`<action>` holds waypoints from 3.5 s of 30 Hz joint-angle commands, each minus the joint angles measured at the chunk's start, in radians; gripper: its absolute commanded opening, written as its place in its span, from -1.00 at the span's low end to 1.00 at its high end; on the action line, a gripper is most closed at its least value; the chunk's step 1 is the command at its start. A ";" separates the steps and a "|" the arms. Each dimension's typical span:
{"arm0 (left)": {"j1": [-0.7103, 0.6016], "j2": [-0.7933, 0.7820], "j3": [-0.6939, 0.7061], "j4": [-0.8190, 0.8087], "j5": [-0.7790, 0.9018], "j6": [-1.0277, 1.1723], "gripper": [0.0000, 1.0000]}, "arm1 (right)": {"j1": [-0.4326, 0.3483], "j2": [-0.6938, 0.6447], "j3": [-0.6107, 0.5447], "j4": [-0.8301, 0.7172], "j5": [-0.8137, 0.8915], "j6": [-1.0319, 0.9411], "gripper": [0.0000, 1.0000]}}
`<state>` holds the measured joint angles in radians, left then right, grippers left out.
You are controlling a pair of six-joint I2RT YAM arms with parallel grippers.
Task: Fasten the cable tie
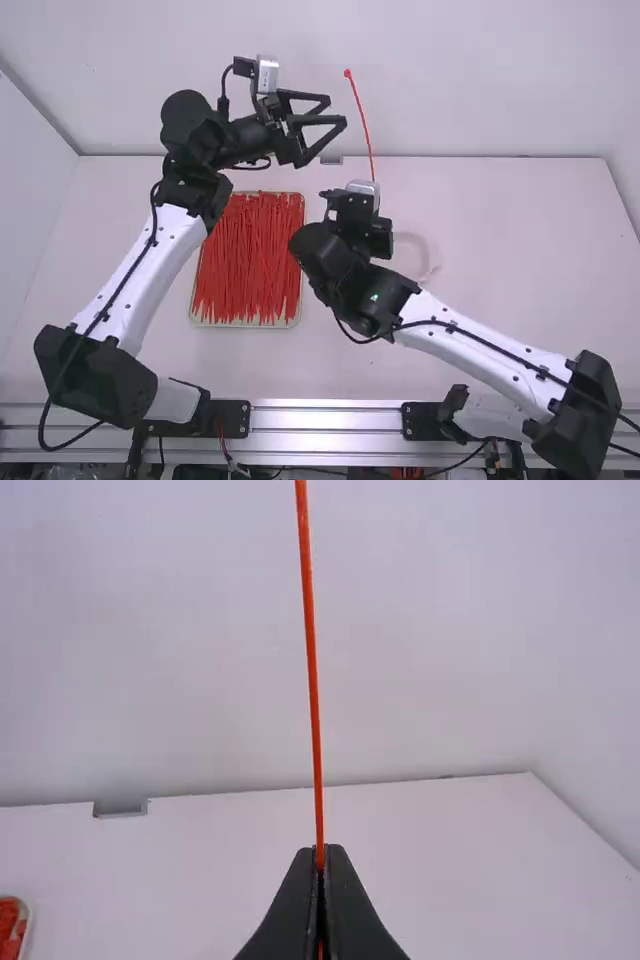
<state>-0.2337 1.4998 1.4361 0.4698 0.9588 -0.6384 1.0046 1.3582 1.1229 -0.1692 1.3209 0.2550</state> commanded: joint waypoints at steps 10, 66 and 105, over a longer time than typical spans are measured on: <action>-0.008 -0.009 0.023 0.042 -0.037 -0.054 0.28 | 0.050 -0.004 0.036 0.011 0.003 0.002 -1.00; -0.002 -0.008 0.023 -0.010 -0.141 0.063 -0.97 | 0.003 -0.013 0.037 0.125 -0.457 -0.234 0.73; 0.155 -0.008 0.023 -0.029 0.414 0.220 -0.97 | -0.722 -0.133 0.035 0.101 -2.209 -0.311 0.95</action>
<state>-0.0841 1.4998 1.4364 0.4416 1.3411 -0.4194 0.3012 1.2022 1.1248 -0.0666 -0.7887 -0.0582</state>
